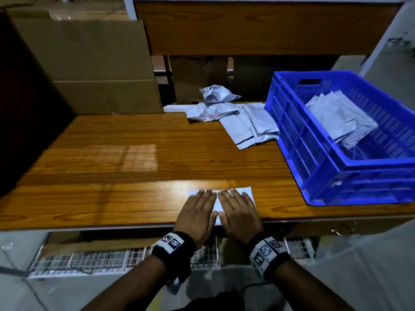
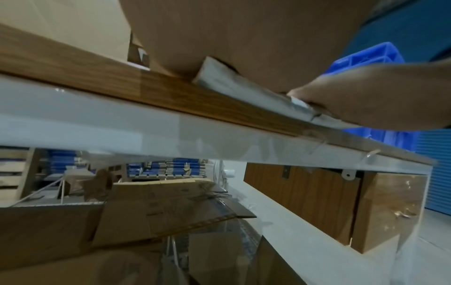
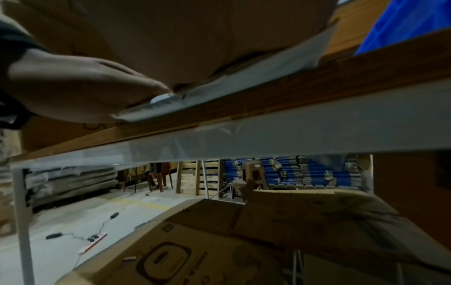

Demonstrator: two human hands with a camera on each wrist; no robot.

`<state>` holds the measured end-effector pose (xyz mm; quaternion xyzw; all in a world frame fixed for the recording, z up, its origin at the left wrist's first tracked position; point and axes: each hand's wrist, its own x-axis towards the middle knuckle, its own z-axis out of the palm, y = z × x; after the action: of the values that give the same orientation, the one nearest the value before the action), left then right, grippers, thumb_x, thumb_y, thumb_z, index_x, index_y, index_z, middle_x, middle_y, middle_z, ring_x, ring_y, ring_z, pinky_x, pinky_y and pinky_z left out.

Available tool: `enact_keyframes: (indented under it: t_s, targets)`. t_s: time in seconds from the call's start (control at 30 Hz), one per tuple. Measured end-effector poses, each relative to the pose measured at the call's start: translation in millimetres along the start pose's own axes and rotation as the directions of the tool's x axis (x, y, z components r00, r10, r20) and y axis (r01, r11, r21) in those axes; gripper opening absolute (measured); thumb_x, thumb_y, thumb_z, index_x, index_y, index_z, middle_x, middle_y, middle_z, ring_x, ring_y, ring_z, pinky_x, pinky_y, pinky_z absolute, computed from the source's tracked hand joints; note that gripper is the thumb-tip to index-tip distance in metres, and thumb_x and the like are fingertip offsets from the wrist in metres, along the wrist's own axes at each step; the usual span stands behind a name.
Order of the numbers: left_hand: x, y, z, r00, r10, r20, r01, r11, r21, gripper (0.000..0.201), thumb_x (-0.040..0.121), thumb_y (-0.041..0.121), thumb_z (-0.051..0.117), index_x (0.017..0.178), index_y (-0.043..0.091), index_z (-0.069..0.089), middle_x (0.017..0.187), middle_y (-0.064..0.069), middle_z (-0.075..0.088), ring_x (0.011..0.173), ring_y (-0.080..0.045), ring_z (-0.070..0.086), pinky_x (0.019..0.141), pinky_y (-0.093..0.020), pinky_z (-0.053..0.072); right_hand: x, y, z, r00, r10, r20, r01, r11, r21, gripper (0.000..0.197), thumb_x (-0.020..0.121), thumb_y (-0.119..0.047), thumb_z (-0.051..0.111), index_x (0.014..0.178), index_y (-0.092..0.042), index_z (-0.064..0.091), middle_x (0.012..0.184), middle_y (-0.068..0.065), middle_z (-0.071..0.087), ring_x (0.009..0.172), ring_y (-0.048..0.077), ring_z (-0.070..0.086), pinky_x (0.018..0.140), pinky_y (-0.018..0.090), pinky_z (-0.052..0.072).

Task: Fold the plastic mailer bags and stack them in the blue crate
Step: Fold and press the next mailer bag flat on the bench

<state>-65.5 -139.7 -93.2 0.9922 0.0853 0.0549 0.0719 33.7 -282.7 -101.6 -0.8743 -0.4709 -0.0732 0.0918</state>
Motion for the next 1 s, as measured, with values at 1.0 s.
enact_keyframes:
  t_s: [1.0]
  targets:
    - [-1.1,-2.5,8.4,0.998,-0.065,-0.015,0.066,0.997,0.040,0.057,0.097,0.040,0.028,0.147,0.013,0.037,0.151,-0.005,0.039,0.142,-0.024,0.030,0.113,-0.042,0.018,-7.2,7.8,0.4,0.996,0.042,-0.072,-0.037,0.997,0.069,0.059,0.090,-0.037,0.039,0.143,-0.011,0.045,0.146,0.008,0.048,0.138,0.025,0.040,0.116,0.044,0.029]
